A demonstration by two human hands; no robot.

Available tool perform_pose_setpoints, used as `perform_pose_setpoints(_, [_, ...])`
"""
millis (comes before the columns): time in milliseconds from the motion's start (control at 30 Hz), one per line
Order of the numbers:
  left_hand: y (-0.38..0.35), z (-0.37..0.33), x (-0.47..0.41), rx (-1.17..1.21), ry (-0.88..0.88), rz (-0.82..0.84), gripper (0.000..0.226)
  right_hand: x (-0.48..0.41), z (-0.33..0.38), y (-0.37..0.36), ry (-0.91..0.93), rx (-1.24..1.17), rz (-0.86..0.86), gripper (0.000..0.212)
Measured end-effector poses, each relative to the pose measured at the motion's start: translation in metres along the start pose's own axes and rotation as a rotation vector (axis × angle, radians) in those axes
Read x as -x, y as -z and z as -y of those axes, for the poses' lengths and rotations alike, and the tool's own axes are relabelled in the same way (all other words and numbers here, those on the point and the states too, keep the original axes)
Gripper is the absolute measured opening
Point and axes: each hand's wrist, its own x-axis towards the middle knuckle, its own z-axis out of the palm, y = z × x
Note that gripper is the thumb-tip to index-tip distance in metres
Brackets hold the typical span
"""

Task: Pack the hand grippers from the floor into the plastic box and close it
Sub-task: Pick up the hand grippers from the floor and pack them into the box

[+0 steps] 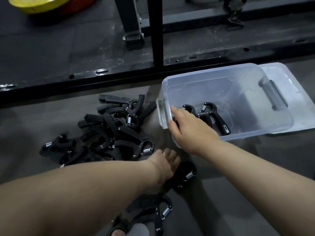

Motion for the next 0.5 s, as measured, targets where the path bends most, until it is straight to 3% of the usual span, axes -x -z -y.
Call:
perform_pose_setpoints(133, [0.024, 0.026, 0.017, 0.107, 0.116, 0.121, 0.097, -0.001, -0.001, -0.001, 0.02, -0.012, 0.007, 0.057])
perform_pose_setpoints(267, [0.038, 0.058, 0.046, 0.36, 0.211, 0.026, 0.088, -0.001, -0.003, -0.003, -0.001, -0.034, 0.007, 0.058])
perform_pose_setpoints(400, [0.029, 0.081, 0.078, 0.703, 0.597, -0.055, 0.08, 0.001, 0.0, -0.001, -0.001, -0.016, 0.01, 0.054])
perform_pose_setpoints(500, [0.028, 0.1, 0.1, 1.004, 0.92, -0.105, 0.085, 0.003, 0.002, 0.001, 0.013, -0.02, 0.001, 0.043])
